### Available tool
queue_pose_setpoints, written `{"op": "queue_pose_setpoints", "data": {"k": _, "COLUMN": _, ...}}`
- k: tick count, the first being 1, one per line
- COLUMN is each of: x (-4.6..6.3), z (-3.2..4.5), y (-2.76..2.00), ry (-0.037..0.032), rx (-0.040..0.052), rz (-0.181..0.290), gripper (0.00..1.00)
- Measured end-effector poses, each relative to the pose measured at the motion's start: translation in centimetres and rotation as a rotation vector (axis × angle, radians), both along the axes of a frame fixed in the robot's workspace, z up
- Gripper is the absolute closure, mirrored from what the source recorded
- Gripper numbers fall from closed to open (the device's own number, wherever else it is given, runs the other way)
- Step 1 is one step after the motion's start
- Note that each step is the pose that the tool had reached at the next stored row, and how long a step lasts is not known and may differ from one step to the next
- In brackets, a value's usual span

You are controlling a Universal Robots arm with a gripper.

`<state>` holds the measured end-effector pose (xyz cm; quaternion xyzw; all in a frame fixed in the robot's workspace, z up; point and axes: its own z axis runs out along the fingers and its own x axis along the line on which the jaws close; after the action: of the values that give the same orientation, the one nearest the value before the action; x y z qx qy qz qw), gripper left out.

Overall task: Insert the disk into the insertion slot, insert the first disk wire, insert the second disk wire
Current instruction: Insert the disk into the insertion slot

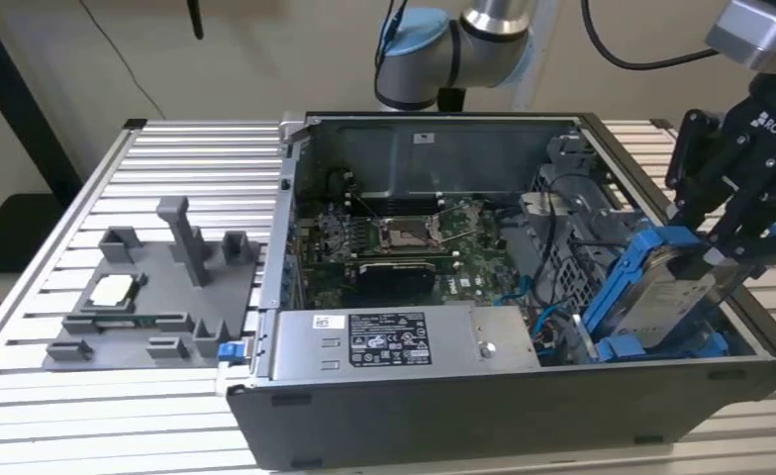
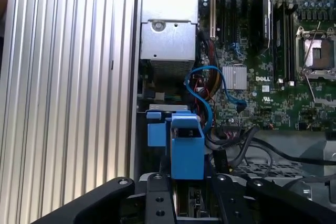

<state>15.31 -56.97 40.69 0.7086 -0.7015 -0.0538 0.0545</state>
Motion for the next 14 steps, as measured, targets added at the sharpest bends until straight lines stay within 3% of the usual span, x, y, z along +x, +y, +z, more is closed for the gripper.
{"op": "queue_pose_setpoints", "data": {"k": 2, "x": 0.00, "z": 0.17, "y": 0.00, "ry": 0.0000, "rx": 0.0041, "rz": 0.000, "gripper": 0.65}}
{"op": "queue_pose_setpoints", "data": {"k": 3, "x": 0.00, "z": 0.23, "y": 0.00, "ry": 0.0000, "rx": 0.0059, "rz": 0.000, "gripper": 0.59}}
{"op": "queue_pose_setpoints", "data": {"k": 6, "x": 0.00, "z": 0.33, "y": 0.01, "ry": 0.0000, "rx": 0.0118, "rz": 0.000, "gripper": 0.59}}
{"op": "queue_pose_setpoints", "data": {"k": 10, "x": 0.00, "z": 0.34, "y": 0.01, "ry": -0.0001, "rx": 0.0143, "rz": 0.000, "gripper": 0.57}}
{"op": "queue_pose_setpoints", "data": {"k": 11, "x": 0.00, "z": 0.35, "y": 0.01, "ry": -0.0006, "rx": 0.0144, "rz": 0.000, "gripper": 0.51}}
{"op": "queue_pose_setpoints", "data": {"k": 14, "x": 0.00, "z": 0.53, "y": 0.00, "ry": -0.0023, "rx": 0.0149, "rz": 0.000, "gripper": 0.51}}
